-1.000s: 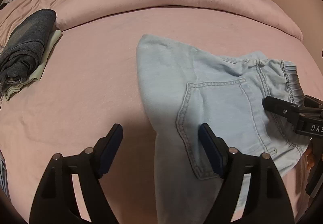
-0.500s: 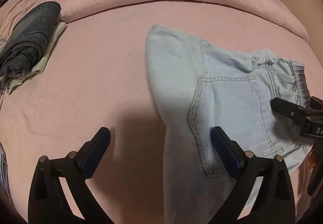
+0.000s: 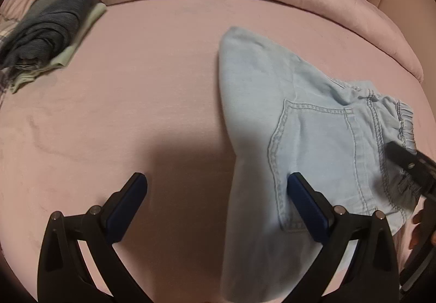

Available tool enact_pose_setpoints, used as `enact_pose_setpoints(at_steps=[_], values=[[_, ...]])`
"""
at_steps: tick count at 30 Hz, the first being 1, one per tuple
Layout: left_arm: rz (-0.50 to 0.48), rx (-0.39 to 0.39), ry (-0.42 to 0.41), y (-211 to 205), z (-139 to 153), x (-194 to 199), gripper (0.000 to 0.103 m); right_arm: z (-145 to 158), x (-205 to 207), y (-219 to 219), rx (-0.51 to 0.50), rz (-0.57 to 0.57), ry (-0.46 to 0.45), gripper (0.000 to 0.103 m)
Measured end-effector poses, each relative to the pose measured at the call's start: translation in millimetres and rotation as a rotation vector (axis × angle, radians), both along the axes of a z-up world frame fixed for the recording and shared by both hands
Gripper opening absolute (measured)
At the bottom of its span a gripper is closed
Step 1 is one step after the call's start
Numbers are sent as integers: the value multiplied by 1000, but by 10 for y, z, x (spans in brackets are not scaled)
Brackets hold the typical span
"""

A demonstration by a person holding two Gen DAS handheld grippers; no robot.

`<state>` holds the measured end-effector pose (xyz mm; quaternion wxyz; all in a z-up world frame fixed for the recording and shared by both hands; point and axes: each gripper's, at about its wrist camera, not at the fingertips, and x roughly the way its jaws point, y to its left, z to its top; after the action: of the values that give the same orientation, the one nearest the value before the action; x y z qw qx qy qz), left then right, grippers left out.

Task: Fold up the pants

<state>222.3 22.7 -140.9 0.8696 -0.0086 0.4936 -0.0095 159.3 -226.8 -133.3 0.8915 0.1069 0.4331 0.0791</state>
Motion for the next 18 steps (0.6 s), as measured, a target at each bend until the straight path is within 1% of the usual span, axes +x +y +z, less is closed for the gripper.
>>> enact_pose_setpoints(at_steps=[2,5,10,12,15,17,18], values=[[7,7,-17,14,34,-69,102,49,-79,-81,-2,-24,-27,102],[22,0,-21,47,44,-134,102,-38,-105,-186,7,-34,14,102],[33,9,-4,55,-7,-167,103,-194,-68,-251,47,-35,43,102],[31,21,-28,33,68,-259,102,-149,-100,-252,55,-48,54,102],[30,104,-88,-22,211,-463,102,-26,-251,-209,31,-54,33,102],[36,107,-104,2,243,-577,102,2,-381,-184,13,-45,15,102],[43,91,-93,27,235,-631,102,-20,-409,-169,6,-37,21,102]])
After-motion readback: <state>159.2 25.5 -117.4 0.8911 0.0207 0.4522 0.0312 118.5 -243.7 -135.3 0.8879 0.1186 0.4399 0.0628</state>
